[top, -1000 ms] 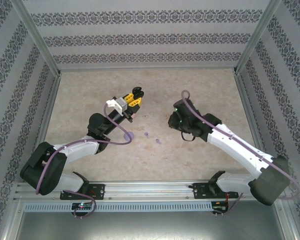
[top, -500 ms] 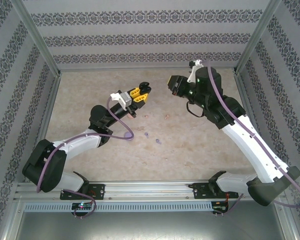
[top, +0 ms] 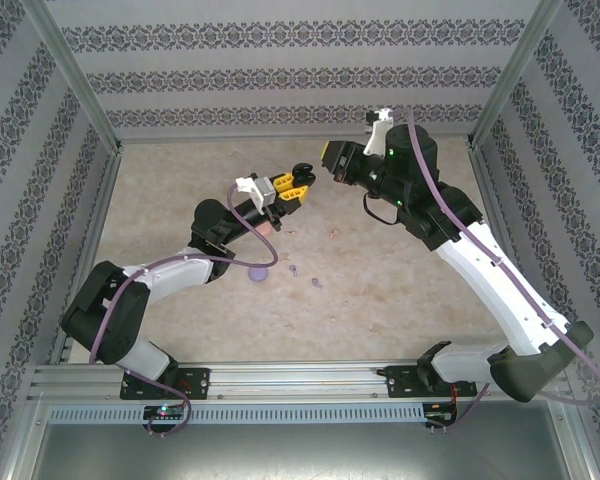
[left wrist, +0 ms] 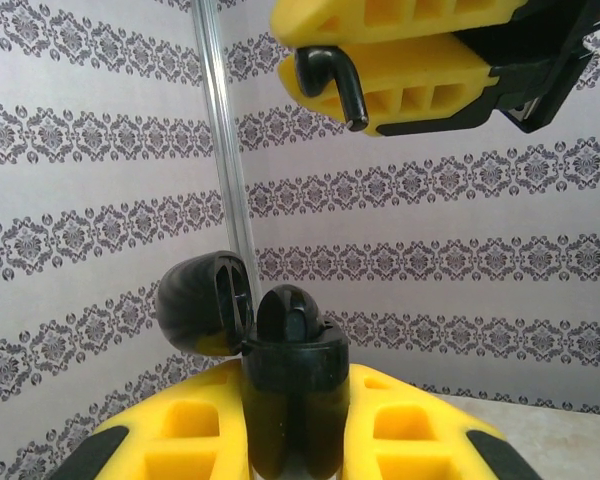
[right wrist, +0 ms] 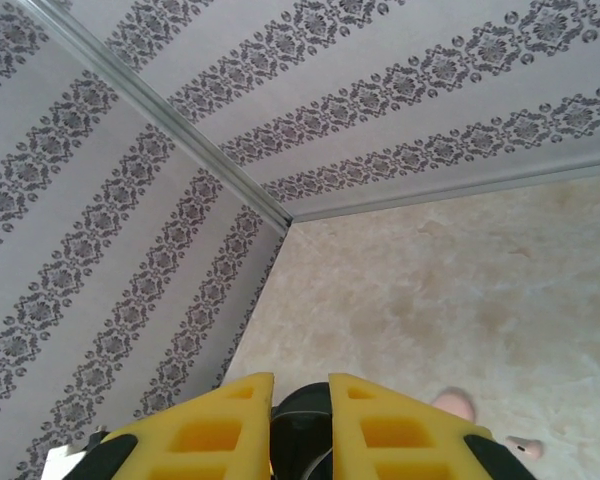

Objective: Insert the wireless bluetooth earbuds into the charging case

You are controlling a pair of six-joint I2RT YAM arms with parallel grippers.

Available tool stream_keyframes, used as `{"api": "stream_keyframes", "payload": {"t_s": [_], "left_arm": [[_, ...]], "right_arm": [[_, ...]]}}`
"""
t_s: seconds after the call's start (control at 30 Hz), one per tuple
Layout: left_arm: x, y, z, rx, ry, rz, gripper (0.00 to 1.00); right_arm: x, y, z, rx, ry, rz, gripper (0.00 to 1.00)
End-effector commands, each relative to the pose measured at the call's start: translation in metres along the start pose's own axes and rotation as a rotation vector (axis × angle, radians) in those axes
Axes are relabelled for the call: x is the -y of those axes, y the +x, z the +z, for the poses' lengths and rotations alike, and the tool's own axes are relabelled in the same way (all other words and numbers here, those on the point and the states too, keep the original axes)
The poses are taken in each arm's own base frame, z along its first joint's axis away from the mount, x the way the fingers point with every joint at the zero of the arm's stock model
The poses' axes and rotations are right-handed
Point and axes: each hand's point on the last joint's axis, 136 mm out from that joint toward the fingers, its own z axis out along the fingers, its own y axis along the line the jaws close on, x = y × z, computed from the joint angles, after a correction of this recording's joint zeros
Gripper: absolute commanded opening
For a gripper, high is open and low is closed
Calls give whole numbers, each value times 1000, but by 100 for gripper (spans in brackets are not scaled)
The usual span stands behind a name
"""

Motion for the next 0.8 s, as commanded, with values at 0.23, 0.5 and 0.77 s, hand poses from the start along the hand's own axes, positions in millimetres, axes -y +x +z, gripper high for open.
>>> {"api": "stream_keyframes", "payload": {"t_s": [0.23,0.5,0.77], "left_arm": [[-3,-20,4,72,18,12,0],[-2,-21,4,74,20,8,0],[-1,-22,4,80,27,3,0]], "right_arm": [[0,25,17,-30,-13,-25,19],[12,28,25,-6,23,-36,19],[16,29,32,-3,33,-29,19]]}}
